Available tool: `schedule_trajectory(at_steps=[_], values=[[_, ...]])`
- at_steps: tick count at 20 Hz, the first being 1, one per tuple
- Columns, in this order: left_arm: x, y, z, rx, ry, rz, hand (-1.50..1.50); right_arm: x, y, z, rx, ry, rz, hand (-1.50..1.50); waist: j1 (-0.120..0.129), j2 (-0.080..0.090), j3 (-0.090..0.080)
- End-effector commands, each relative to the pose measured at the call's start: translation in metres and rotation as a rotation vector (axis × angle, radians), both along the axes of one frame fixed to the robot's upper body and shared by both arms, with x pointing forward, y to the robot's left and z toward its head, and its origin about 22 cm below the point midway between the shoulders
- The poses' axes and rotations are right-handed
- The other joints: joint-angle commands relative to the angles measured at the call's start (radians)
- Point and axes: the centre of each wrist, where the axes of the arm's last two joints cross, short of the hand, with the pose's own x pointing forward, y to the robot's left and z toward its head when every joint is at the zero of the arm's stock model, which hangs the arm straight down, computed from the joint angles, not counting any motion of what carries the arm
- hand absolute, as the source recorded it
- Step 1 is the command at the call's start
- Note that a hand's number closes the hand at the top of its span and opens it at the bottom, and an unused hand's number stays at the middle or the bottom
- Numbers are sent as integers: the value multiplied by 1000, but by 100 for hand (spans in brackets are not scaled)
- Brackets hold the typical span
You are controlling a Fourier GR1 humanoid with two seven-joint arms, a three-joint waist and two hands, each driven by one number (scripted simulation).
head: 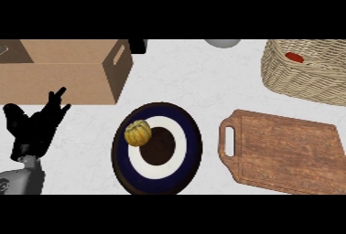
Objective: Pick the bell pepper from the cutting board and place it in the basket
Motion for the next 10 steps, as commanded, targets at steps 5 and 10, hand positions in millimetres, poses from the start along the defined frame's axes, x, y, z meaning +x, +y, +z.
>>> schedule_trajectory(at_steps=[5,10], values=[[1,2,16,-3,-69,-27,0,-95,-107,17,92,14,39,-150,-12,-2,1],[10,-3,17,0,-72,-19,0,-145,-143,-2,73,82,107,-150,-3,5,2]])
